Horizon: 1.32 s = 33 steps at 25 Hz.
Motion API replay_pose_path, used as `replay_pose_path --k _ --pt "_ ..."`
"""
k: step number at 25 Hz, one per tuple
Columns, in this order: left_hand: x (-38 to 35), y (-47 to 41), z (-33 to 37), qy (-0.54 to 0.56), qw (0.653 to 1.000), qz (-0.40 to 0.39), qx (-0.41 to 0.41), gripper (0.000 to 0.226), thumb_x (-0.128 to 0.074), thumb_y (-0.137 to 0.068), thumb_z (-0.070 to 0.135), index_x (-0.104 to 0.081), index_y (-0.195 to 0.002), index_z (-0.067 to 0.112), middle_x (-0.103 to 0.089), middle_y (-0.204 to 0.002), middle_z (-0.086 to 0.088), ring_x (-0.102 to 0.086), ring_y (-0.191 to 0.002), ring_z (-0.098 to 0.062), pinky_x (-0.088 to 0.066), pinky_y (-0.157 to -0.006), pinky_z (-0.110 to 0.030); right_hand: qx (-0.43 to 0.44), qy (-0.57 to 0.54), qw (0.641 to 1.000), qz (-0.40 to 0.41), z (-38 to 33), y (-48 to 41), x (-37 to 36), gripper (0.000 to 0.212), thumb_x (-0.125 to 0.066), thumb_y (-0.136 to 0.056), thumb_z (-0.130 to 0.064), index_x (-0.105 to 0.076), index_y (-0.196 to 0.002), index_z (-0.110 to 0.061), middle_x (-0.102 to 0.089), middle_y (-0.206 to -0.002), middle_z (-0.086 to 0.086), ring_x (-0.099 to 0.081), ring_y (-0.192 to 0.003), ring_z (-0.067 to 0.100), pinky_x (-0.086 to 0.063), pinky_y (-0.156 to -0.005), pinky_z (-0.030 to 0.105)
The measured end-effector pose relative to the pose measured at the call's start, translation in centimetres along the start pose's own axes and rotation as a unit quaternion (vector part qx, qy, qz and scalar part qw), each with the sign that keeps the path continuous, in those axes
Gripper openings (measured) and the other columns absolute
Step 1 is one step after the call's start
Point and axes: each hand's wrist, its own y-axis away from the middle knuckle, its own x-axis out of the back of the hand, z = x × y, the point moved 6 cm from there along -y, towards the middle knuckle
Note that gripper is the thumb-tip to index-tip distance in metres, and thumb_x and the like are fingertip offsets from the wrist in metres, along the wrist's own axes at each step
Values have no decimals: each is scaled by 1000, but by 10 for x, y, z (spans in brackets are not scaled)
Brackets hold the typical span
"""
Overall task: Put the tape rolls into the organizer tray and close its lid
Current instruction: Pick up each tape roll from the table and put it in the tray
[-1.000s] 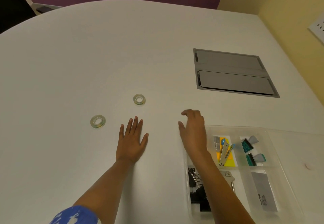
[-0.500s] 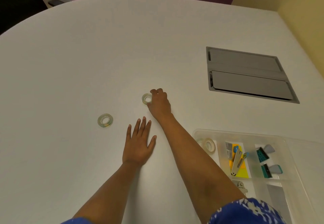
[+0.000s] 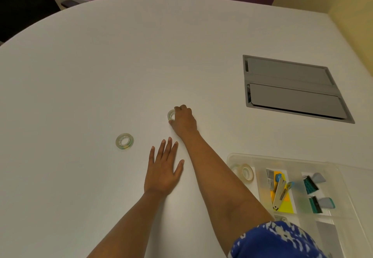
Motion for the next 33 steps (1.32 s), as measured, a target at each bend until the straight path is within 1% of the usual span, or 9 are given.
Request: replay_pose_path --k 4,9,12,15,21,23,26,29,33 --pt "2 1 1 3 1000 -1 -1 61 -12 -94 54 14 -145 30 16 -154 12 21 -143 -7 21 -116 -33 -11 -28 999 27 2 4 3 50 -57 -93 -20 -40 -138 -5 -47 -136 13 -45 -125 25 -46 -97 32" --pt "0 0 0 2 1000 -7 5 61 -11 -95 55 18 -144 33 19 -155 13 26 -141 -5 18 -118 -36 -53 -158 983 84 11 20 19 61 -66 -86 -18 -42 -140 -6 -43 -136 14 -51 -121 27 -47 -98 31" --pt "1 2 1 9 1000 -7 1 61 -13 -96 54 14 -146 32 18 -155 14 26 -140 -4 17 -118 -36 -70 -193 973 104 22 38 33 59 -71 -82 -19 -49 -135 -7 -44 -134 12 -57 -114 27 -47 -92 24" --pt "2 3 2 27 1000 -8 2 61 -18 -96 52 5 -149 30 14 -156 13 21 -142 -5 11 -120 -38 -91 -200 968 120 39 62 52 54 -72 -81 -23 -53 -130 -11 -47 -133 9 -60 -109 25 -40 -83 17" --pt "6 4 3 28 999 -16 -1 60 -19 -97 49 0 -150 28 8 -159 10 17 -143 -3 8 -121 -39 -140 -161 967 139 96 126 94 50 -73 -78 -21 -56 -125 -14 -53 -127 9 -59 -107 26 -36 -80 21" --pt "6 4 4 30 999 -18 -1 60 -19 -97 49 -1 -150 28 7 -159 10 17 -142 -3 8 -121 -39 -177 -128 968 126 118 147 101 51 -73 -78 -21 -55 -126 -14 -52 -127 10 -58 -108 28 -35 -79 23" --pt "5 4 4 32 999 -20 1 60 -19 -97 49 -1 -150 28 6 -160 9 16 -143 -2 9 -121 -38 -204 -80 973 65 139 175 96 53 -72 -78 -18 -53 -127 -12 -50 -126 12 -57 -109 29 -37 -79 25" --pt "4 3 3 36 999 -18 0 59 -21 -97 48 -3 -150 27 4 -160 8 13 -145 -4 7 -121 -39 -193 -51 979 31 142 195 84 55 -70 -76 -14 -52 -128 -10 -49 -126 11 -54 -112 28 -40 -79 25" --pt "4 3 2 32 999 -16 0 60 -19 -97 49 -4 -150 27 3 -160 8 12 -145 -5 7 -121 -39 -166 -26 985 -32 134 208 58 56 -68 -78 -13 -48 -131 -11 -45 -129 9 -48 -119 24 -46 -86 29"
